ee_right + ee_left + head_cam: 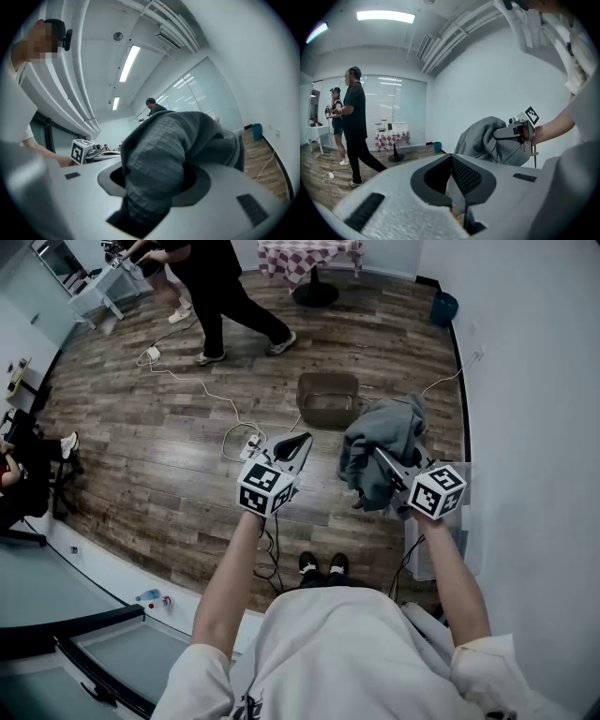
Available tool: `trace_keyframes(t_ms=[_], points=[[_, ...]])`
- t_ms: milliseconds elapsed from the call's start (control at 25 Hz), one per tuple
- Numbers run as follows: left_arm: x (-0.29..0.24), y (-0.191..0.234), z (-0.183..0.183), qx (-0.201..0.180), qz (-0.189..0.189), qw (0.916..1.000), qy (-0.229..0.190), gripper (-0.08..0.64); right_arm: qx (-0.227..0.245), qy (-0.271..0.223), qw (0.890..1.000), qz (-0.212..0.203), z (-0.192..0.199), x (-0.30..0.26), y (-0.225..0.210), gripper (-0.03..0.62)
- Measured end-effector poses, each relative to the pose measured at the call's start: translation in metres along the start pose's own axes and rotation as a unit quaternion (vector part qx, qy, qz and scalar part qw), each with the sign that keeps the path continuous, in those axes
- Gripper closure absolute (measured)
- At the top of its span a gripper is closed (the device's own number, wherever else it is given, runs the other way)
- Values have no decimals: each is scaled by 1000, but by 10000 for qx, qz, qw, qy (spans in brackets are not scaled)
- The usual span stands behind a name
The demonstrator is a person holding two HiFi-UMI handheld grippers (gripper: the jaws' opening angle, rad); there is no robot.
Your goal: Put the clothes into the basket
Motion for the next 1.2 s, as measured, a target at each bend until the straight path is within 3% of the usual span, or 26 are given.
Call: trace_keyframes(t_ms=[520, 720, 1080, 1200], points=[[3, -9, 5, 35, -138, 9998, 102, 547, -141, -76, 9998, -136, 0, 4, -8, 396], [-6, -23, 11, -493, -286, 9974, 444, 548, -142, -147, 9995, -240, -5, 9, -12, 396], [-2, -22, 11, -343, -687, 9967, 278, 548, 134, -6, 9997, -184, -7, 22, -19, 396], [6, -19, 12, -234, -723, 9971, 35, 548, 148, 10, 9998, -127, -7, 22, -23, 396]])
Point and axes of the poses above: the fingertips, and each gripper's own axes: x backward along the fingers, y to its left, z out of its underside, the point moved 9 cm from there along x, backward along the fingers, and after that the axes turned 7 degrees about y, right-handed, at the moved point
